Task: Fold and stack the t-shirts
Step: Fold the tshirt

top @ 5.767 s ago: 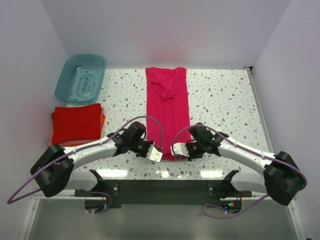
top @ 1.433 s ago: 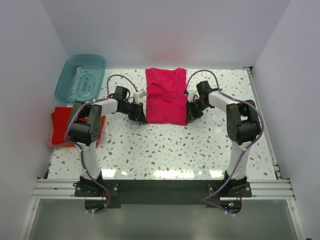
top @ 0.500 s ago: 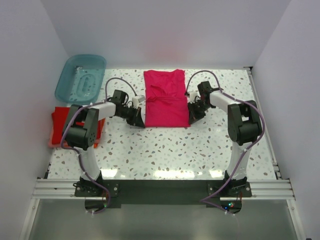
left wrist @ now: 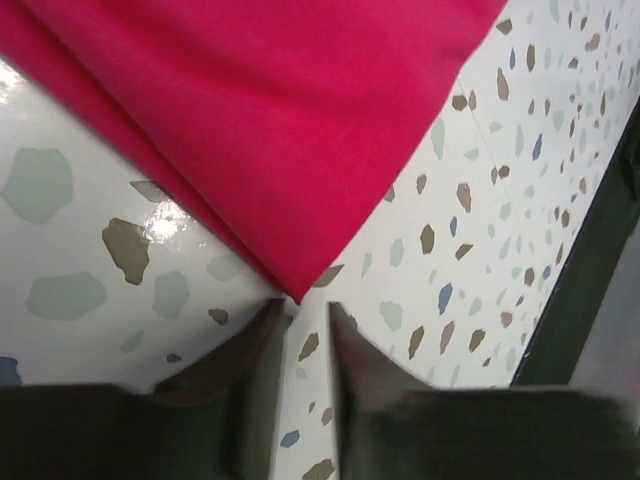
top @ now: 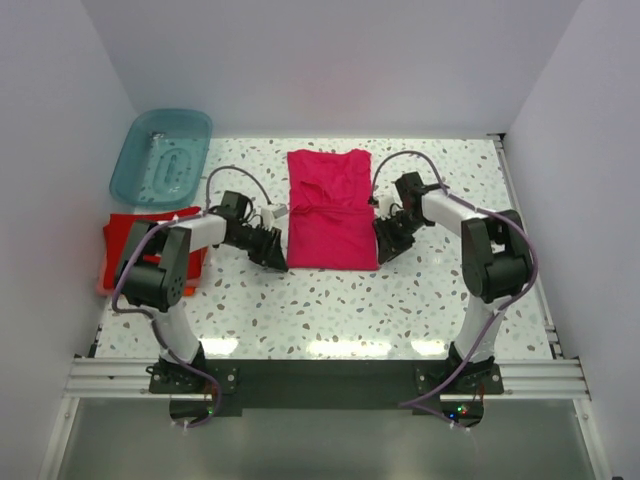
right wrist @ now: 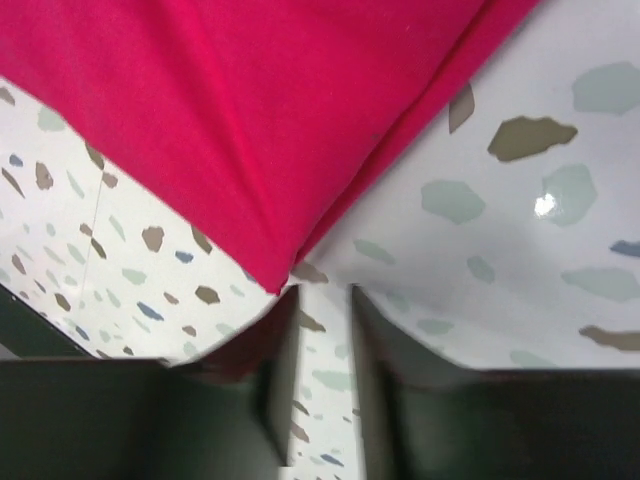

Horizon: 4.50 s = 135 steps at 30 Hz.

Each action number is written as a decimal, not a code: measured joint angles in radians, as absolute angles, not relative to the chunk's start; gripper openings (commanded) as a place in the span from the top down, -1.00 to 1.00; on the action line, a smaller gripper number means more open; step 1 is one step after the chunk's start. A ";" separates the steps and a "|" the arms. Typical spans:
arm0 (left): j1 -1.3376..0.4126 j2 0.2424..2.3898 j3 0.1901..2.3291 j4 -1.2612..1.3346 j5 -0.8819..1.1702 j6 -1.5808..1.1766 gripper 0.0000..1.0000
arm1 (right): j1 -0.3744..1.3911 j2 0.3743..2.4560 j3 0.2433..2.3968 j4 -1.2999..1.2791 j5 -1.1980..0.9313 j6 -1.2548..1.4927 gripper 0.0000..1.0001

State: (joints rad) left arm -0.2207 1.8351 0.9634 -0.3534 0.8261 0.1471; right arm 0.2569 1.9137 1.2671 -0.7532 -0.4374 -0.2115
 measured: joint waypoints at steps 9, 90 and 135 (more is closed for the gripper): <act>-0.218 1.545 0.920 -0.344 0.831 0.347 -0.16 | 0.255 1.640 1.226 -0.756 -0.426 -0.420 0.07; -0.550 1.240 0.982 -0.985 0.863 1.351 1.00 | 0.419 1.065 1.047 -1.050 -0.595 -1.047 1.00; -0.234 2.391 2.019 -0.955 0.888 1.096 0.93 | 0.213 2.304 1.959 -1.076 -0.570 -1.044 1.00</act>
